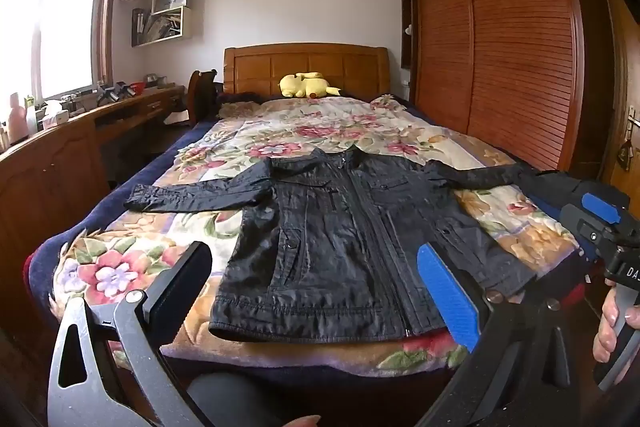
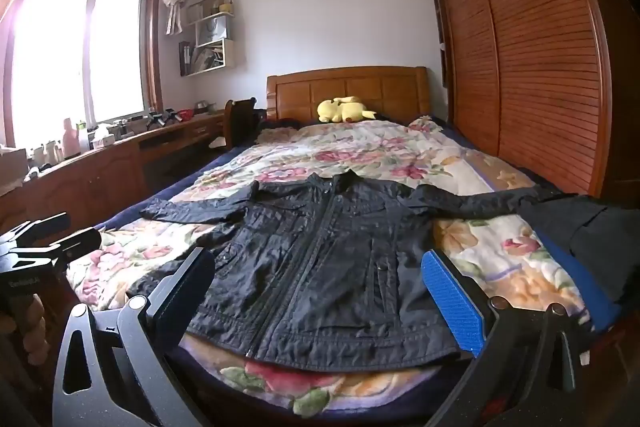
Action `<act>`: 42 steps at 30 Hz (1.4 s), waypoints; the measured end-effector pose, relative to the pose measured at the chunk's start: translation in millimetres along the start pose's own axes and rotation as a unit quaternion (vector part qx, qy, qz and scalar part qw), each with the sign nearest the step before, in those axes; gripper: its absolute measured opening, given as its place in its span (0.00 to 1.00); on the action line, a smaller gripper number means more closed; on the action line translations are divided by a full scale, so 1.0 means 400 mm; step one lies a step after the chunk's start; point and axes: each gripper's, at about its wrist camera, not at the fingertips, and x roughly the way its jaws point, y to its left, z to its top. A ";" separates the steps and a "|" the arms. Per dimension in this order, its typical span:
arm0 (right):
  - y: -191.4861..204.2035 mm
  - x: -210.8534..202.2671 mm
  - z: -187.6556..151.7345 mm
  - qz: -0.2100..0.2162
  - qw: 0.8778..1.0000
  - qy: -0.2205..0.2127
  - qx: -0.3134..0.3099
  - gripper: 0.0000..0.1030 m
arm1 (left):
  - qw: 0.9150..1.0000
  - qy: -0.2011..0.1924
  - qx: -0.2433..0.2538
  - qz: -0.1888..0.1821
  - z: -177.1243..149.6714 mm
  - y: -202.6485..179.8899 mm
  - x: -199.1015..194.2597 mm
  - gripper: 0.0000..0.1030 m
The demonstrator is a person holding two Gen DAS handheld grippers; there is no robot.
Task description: Fold large clothes
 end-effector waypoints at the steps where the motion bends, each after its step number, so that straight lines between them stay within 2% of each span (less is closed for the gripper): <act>1: 0.000 0.000 0.000 -0.001 1.000 0.000 0.000 1.00 | 1.000 -0.001 0.001 0.000 0.001 0.000 0.001 1.00; 4: 0.001 0.001 -0.002 -0.002 1.000 0.004 -0.002 1.00 | 1.000 -0.016 0.003 0.004 -0.001 -0.002 -0.003 1.00; 17: -0.001 -0.007 -0.003 -0.001 1.000 0.006 0.002 1.00 | 1.000 -0.016 0.004 0.003 0.002 -0.010 0.006 1.00; 42: -0.003 -0.005 -0.004 0.003 1.000 0.002 0.003 1.00 | 0.999 -0.033 0.002 0.007 0.031 -0.026 -0.038 1.00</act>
